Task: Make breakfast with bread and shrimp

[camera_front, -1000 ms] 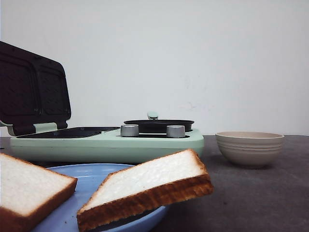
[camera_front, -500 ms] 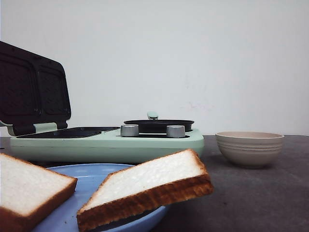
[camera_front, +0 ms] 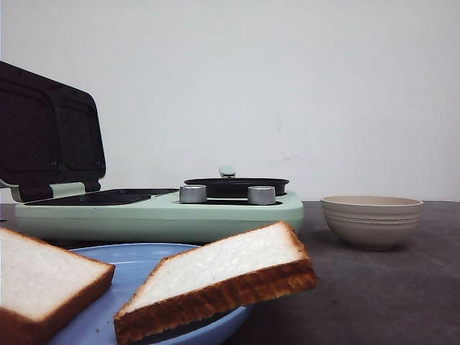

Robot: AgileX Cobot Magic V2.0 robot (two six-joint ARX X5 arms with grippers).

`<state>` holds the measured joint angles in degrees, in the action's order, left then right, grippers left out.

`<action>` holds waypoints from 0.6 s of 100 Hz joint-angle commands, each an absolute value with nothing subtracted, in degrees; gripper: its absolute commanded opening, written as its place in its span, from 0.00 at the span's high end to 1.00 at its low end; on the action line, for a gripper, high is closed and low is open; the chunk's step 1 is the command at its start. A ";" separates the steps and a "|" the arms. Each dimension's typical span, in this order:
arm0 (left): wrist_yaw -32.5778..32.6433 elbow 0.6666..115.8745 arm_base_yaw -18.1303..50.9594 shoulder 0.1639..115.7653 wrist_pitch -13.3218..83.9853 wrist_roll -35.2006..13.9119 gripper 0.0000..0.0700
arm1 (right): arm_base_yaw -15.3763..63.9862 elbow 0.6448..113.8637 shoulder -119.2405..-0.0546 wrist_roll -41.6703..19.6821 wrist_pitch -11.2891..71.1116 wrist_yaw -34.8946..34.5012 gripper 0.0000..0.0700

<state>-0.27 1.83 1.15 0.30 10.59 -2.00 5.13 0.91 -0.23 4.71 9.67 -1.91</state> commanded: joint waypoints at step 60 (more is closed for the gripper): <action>-0.43 0.84 1.13 0.23 10.72 6.26 1.00 | 5.15 0.67 -0.21 4.93 8.99 -1.96 1.00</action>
<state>-0.27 1.83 1.15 0.30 10.59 6.09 5.13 0.91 -0.23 4.71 9.67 -1.91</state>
